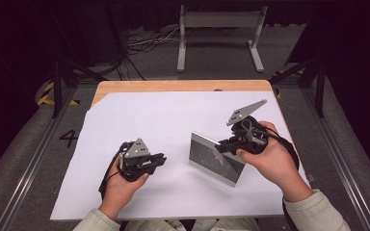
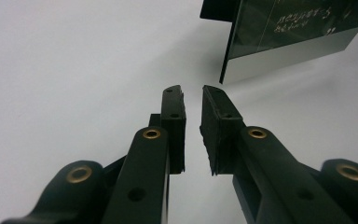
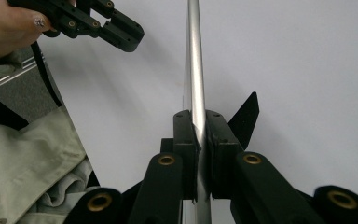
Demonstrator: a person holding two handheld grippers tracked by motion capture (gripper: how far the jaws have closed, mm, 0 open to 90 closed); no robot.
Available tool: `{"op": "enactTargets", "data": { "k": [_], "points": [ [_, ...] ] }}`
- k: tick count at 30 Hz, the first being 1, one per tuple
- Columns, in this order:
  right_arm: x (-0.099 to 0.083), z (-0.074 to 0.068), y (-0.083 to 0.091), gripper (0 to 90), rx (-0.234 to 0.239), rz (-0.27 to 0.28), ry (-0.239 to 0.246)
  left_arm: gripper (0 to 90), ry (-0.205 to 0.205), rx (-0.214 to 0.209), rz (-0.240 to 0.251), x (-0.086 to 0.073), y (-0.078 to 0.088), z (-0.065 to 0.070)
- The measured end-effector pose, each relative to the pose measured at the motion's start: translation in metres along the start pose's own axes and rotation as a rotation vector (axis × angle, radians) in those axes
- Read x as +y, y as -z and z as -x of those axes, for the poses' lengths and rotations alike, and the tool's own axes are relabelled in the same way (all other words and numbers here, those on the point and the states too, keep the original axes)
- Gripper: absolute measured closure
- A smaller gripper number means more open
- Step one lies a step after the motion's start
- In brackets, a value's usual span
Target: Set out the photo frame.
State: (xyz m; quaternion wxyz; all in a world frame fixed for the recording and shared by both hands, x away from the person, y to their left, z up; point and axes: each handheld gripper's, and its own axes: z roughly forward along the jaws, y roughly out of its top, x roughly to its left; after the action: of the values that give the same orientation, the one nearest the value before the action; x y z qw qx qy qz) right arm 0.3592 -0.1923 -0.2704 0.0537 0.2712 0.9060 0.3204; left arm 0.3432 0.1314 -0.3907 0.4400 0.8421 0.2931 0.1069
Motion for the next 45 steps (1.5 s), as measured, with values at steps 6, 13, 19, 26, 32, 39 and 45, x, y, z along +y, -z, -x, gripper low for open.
{"op": "enactTargets", "data": {
  "k": [6, 13, 19, 26, 32, 39, 45],
  "points": [
    [0.013, 0.009, -0.005, 84.7, 0.059, -0.01, 0.078, 79.2, 0.014, 0.017, -0.004, -0.006, 0.005, -0.002],
    [0.024, 0.018, -0.013, 84.7, 0.142, -0.027, 0.19, 79.2, 0.031, 0.025, -0.003, -0.009, 0.008, -0.003],
    [0.029, 0.031, -0.023, 84.7, 0.207, -0.039, 0.251, 79.2, 0.022, 0.023, -0.006, -0.009, 0.007, -0.003],
    [0.034, 0.043, -0.032, 84.7, 0.272, -0.039, 0.29, 79.1, 0.018, 0.019, -0.012, -0.009, 0.004, -0.003],
    [0.036, 0.048, -0.044, 84.7, 0.32, -0.075, 0.338, 79.0, 0.02, 0.019, -0.016, -0.009, 0.004, -0.003],
    [0.035, 0.054, -0.051, 84.7, 0.35, -0.086, 0.351, 79.0, 0.023, 0.012, -0.018, -0.01, 0.002, -0.003],
    [0.032, 0.06, -0.055, 84.6, 0.366, -0.084, 0.369, 79.0, 0.021, 0.011, -0.022, -0.01, 0.002, -0.003]
  ]
}}
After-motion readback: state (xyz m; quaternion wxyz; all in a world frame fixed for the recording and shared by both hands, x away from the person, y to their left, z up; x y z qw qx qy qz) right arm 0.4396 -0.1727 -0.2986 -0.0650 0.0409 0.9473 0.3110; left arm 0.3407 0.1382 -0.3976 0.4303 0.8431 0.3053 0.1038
